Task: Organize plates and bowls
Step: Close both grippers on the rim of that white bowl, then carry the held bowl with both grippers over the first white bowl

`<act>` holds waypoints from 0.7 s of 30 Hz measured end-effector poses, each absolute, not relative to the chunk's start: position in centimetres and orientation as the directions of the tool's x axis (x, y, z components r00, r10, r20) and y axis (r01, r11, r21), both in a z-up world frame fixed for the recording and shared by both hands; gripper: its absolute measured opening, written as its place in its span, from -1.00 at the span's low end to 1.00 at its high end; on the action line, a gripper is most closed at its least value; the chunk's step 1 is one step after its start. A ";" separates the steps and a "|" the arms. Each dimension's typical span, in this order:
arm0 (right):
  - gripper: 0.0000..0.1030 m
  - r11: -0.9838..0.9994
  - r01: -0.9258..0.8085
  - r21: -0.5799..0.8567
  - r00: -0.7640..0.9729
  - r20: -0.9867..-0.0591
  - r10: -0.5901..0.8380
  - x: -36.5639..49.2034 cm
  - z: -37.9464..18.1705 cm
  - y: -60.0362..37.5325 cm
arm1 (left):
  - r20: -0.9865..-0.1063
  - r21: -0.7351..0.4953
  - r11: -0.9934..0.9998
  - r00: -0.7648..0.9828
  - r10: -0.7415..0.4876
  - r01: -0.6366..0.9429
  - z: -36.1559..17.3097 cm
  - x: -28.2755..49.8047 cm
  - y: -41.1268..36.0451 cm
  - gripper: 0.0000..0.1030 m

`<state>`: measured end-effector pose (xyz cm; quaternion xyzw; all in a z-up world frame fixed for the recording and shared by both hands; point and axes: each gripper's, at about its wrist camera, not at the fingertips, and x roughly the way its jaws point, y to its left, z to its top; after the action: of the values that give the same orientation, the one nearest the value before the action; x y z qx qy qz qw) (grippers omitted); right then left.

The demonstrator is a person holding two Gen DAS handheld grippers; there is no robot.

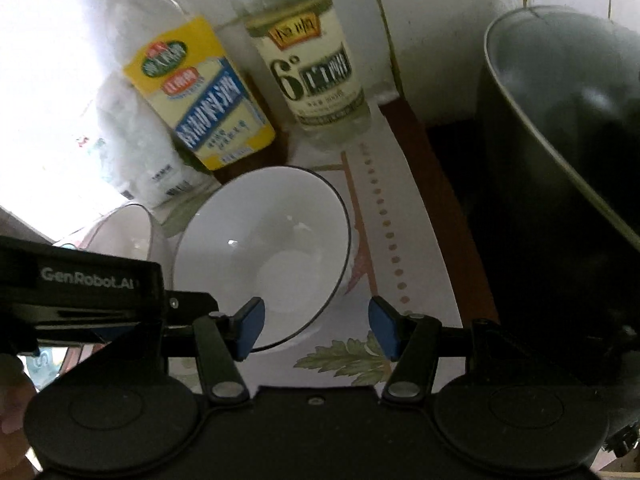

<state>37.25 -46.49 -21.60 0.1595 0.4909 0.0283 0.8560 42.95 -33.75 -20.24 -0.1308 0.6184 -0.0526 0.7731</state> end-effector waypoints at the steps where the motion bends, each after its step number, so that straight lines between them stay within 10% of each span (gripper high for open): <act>1: 0.20 0.945 0.110 0.308 0.512 -0.832 0.212 37.4 -21.8 -46.6 | -0.944 -0.277 0.956 0.217 -0.251 -0.101 -20.7 43.1 -33.6 -0.35; 7: -0.41 0.942 0.128 0.310 0.463 -0.859 0.220 38.5 -22.3 -46.7 | -0.921 -0.371 0.910 0.196 -0.336 -0.184 -21.7 43.4 -32.8 -0.81; 21: -0.57 0.927 0.171 0.333 0.404 -0.882 0.242 39.7 -22.7 -47.2 | -0.941 -0.310 0.943 0.183 -0.286 -0.119 -20.8 42.8 -34.0 -0.81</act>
<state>39.69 -47.22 -22.66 0.1895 0.5455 0.0216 0.8161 42.84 -33.99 -20.81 -0.1592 0.6368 -0.0555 0.7524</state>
